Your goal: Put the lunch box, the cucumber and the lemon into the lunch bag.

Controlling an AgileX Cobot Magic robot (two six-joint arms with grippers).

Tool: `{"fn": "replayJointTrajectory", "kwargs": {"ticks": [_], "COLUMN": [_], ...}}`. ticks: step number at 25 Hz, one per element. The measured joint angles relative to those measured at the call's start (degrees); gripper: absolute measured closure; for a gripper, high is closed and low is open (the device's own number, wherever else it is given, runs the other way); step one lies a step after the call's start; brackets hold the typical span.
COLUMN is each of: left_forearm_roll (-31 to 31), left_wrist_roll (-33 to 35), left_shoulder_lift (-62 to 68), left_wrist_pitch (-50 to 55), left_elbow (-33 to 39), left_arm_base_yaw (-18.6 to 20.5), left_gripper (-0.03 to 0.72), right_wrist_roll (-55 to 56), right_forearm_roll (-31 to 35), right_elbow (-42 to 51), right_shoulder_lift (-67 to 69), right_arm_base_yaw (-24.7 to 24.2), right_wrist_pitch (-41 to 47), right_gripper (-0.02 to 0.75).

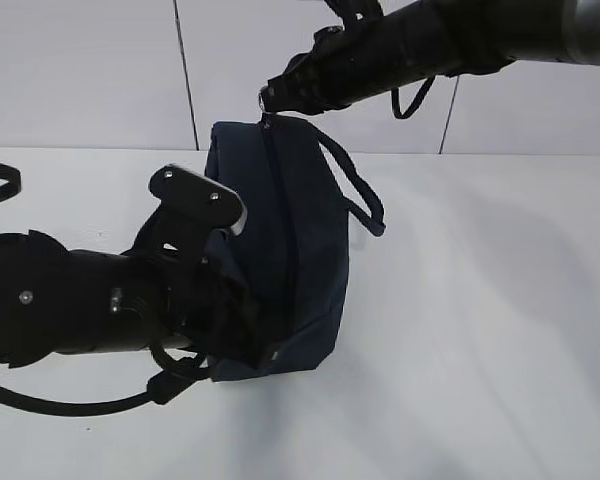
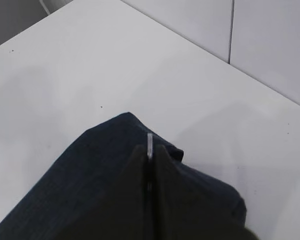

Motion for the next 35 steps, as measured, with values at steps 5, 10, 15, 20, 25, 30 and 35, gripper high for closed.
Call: {"fn": "replayJointTrajectory", "kwargs": {"ticks": [5, 10, 15, 20, 25, 30, 35], "left_forearm_roll": [-0.12, -0.23, -0.23, -0.23, -0.23, -3.07, -5.01], "left_wrist_roll": [0.0, 0.0, 0.0, 0.0, 0.0, 0.0, 0.0], "left_shoulder_lift": [0.0, 0.0, 0.0, 0.0, 0.0, 0.0, 0.0], "left_wrist_pitch": [-0.26, -0.37, -0.49, -0.58, -2.12, -6.46, -9.58], "left_elbow": [0.24, 0.24, 0.24, 0.24, 0.94, 3.28, 3.86], "left_arm_base_yaw": [0.0, 0.0, 0.0, 0.0, 0.0, 0.33, 1.32], "left_gripper": [0.678, 0.678, 0.678, 0.678, 0.678, 0.678, 0.678], "right_wrist_roll": [-0.2, -2.09, -2.75, -2.75, -2.85, -2.85, -2.62], "right_forearm_roll": [0.13, 0.38, 0.49, 0.82, 0.85, -0.02, -8.23], "right_elbow": [-3.04, -6.25, -10.5, -12.25, -12.33, -12.47, -13.02], "right_shoulder_lift": [2.75, 5.22, 9.21, 12.18, 12.66, 12.66, 12.66], "right_arm_base_yaw": [0.0, 0.0, -0.15, -1.58, -4.46, -8.55, -10.39], "right_wrist_pitch": [-1.06, -3.54, -4.08, -4.31, -2.87, 6.0, 14.42], "right_gripper": [0.717, 0.717, 0.717, 0.717, 0.717, 0.717, 0.717]}}
